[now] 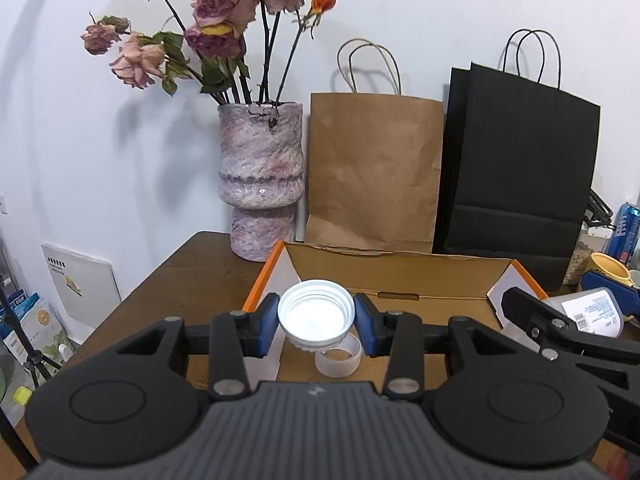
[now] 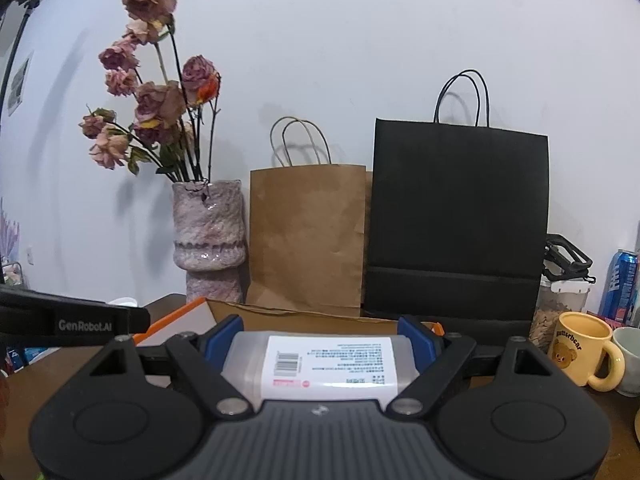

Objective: Organize rigid objects
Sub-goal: 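Carry the white cap and translucent container over the box with both tools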

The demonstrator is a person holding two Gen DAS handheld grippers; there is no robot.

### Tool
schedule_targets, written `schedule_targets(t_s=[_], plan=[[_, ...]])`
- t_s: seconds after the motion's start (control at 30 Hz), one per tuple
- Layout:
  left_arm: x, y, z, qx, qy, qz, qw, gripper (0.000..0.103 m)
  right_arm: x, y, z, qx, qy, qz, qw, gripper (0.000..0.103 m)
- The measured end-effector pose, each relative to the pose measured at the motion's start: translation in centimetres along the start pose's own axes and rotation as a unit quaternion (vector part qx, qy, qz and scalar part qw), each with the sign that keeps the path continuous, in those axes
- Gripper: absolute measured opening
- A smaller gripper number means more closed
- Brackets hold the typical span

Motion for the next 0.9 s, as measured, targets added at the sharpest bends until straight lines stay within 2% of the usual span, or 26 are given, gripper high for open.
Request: schedule_targets(t_s=[0.53,0.9], plan=[[-0.4,6.1,0.2,-0.018,0.010,-0.022,0.9995,0.041,0.3,5.1,0.7,-0.002,-0.006,-0.027,1.000,0.084],[-0.1,8.9,-0.3,-0.029,0.022,-0.040,0.9985,0.041,1.6,7.5,0.7,-0.005,-0.018,-0.057,0.998,0.084]])
Point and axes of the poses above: each gripper's, at about its wrist camera, not at the fingertips, and y roughly the way its jaws point, z to its right, x to its underside, the point moved 8 cm from there along y, roughly the way its jaws point, and after that the axes turned 15 degrees about -y, right-handed, at the moved point
